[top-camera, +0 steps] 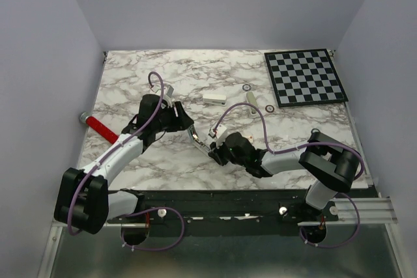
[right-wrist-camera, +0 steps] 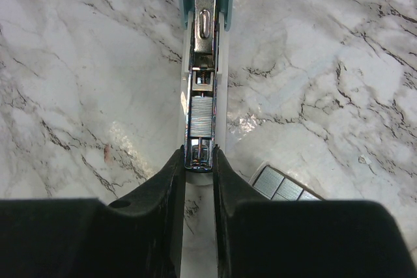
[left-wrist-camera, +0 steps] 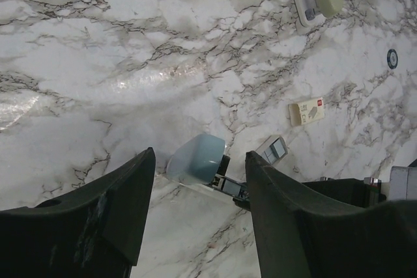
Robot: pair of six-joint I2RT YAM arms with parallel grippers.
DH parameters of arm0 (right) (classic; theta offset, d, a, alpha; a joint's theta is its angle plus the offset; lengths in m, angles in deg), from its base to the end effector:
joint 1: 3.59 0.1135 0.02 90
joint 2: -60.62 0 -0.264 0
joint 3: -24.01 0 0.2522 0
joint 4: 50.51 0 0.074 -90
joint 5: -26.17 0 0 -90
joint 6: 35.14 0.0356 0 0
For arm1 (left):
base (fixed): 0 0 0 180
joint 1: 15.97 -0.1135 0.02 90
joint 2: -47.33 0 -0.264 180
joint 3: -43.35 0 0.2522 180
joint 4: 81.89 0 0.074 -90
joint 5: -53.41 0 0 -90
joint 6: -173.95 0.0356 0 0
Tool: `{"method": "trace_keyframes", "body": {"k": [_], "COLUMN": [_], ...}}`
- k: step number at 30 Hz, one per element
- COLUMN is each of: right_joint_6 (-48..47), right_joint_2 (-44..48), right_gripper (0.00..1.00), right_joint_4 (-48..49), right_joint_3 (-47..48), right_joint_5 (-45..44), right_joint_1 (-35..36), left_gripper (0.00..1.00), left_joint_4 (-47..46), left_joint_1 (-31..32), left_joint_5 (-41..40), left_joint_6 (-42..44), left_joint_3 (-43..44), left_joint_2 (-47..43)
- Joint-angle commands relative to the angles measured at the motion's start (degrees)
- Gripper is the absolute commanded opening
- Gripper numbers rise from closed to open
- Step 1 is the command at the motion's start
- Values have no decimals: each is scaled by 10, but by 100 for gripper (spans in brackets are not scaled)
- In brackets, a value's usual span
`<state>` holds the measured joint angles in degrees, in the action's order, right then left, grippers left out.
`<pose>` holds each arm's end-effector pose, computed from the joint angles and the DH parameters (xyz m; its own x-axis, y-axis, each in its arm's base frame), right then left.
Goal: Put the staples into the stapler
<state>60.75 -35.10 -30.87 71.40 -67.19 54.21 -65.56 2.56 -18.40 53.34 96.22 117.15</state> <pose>0.1670 0.2613 0.1352 -0.3383 -0.3450 -0.8755 -0.7868 0.6141 0.0620 0.2433 -0.0933 0.2286 -0.7275 -0.2663 -0.6323 0.2079 0.7927 -0.5731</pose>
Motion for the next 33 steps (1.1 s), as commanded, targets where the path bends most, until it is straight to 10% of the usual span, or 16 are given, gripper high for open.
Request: {"method": "trace_keyframes", "body": {"k": [1, 20, 33], "right_joint_6": [-9, -9, -18], "right_joint_2": [-17, -19, -9], "right_gripper": [22, 21, 20], "right_joint_4": [5, 5, 9], "right_joint_3": [9, 16, 12], "right_joint_5": [-8, -1, 9], "right_joint_1": [4, 3, 3], "left_gripper": [65, 33, 17], "left_joint_4": [-52, -64, -47], "left_joint_1": [3, 22, 190], "left_joint_5": [-9, -22, -160], "left_joint_6": [-23, 14, -6], "left_joint_3": [-14, -68, -115], "left_joint_2": [5, 2, -60]}}
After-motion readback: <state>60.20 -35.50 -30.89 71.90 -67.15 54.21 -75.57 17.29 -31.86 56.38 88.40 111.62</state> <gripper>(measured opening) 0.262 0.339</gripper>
